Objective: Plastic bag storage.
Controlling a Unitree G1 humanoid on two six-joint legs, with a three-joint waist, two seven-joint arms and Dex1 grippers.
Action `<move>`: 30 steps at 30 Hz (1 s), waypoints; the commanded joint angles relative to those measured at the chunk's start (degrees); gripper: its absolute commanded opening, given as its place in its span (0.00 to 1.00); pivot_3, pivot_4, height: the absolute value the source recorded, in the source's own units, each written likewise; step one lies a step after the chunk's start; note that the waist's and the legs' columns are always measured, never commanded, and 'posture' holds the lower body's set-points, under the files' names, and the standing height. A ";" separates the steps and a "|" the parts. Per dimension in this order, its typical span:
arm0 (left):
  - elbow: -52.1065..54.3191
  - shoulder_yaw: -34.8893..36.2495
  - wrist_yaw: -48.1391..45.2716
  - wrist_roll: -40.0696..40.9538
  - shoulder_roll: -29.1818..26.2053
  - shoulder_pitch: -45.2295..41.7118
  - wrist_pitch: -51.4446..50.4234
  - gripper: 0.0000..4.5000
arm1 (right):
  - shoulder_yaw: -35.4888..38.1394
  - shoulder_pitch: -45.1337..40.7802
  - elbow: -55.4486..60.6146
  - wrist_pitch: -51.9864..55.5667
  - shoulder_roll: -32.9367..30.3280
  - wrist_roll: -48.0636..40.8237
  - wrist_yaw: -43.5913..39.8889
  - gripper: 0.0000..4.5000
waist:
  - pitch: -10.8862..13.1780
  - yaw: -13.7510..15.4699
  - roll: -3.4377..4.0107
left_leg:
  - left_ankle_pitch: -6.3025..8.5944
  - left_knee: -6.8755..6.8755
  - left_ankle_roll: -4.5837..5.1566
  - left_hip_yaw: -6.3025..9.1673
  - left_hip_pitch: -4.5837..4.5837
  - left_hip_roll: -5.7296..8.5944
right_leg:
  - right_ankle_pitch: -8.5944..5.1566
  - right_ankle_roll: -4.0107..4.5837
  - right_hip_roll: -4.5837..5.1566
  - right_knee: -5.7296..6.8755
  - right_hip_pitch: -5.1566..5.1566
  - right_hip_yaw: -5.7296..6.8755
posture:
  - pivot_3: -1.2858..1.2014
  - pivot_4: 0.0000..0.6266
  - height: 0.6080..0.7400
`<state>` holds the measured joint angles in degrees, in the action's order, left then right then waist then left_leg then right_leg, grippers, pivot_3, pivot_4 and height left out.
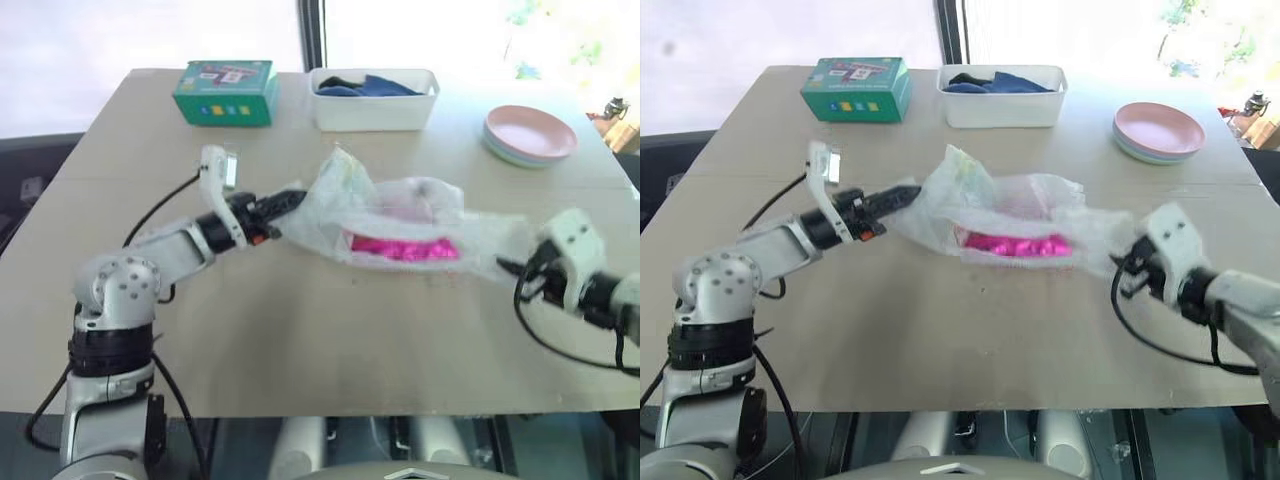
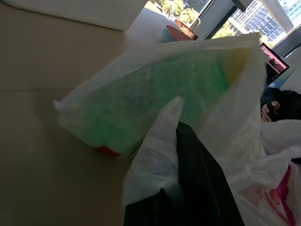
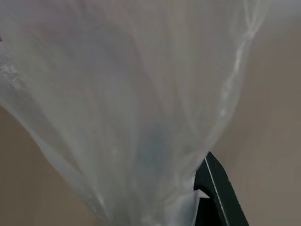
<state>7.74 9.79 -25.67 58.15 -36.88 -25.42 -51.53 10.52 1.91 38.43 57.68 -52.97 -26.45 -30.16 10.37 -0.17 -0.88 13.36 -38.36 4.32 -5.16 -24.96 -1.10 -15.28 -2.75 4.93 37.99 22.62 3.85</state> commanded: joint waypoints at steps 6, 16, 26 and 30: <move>-6.02 -8.08 -3.84 -17.67 3.18 0.76 9.61 0.01 | -15.71 -9.87 -16.02 -10.57 10.44 13.79 7.23 0.00 | -0.20 -0.57 -0.29 | -0.03 -0.04 -0.16 0.03 0.43 -0.23 | 0.11 0.15 0.06 0.00 -0.33 -0.04 | 0.52 0.24 1.00; -1.62 2.42 -11.72 -16.74 1.42 7.08 14.18 0.06 | -5.96 -11.35 -16.96 -22.98 10.40 11.83 -1.37 0.31 | -0.23 -0.10 -0.30 | -0.08 0.25 -0.11 0.09 0.04 -0.19 | 0.12 0.24 0.07 -0.18 0.03 -0.03 | 0.52 0.24 1.00; 19.00 15.28 -19.60 -6.24 -2.85 35.52 10.57 0.99 | 23.53 18.85 3.55 -34.05 13.17 -10.21 -23.95 1.00 | -0.28 0.80 -0.07 | 0.05 0.56 -0.18 0.29 0.61 -0.18 | 0.01 0.22 0.23 -0.50 -0.63 -0.02 | 0.52 0.24 1.00; 15.65 19.40 -18.06 -8.62 -3.04 40.57 12.20 0.99 | 31.13 27.33 -1.14 -41.02 15.37 -9.43 -29.24 1.00 | -0.36 1.25 -0.07 | 0.35 0.70 -0.07 0.38 1.13 -0.20 | -0.14 0.45 0.31 -0.73 -1.08 0.02 | 0.52 0.24 1.00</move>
<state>22.83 26.61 -43.87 50.40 -39.38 15.66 -41.46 38.16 28.66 38.09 19.55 -37.89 -35.29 -57.73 10.01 1.08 -0.95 13.71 -37.67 4.25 -4.77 -23.83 -1.30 -15.41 -2.29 5.29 37.27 21.54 3.88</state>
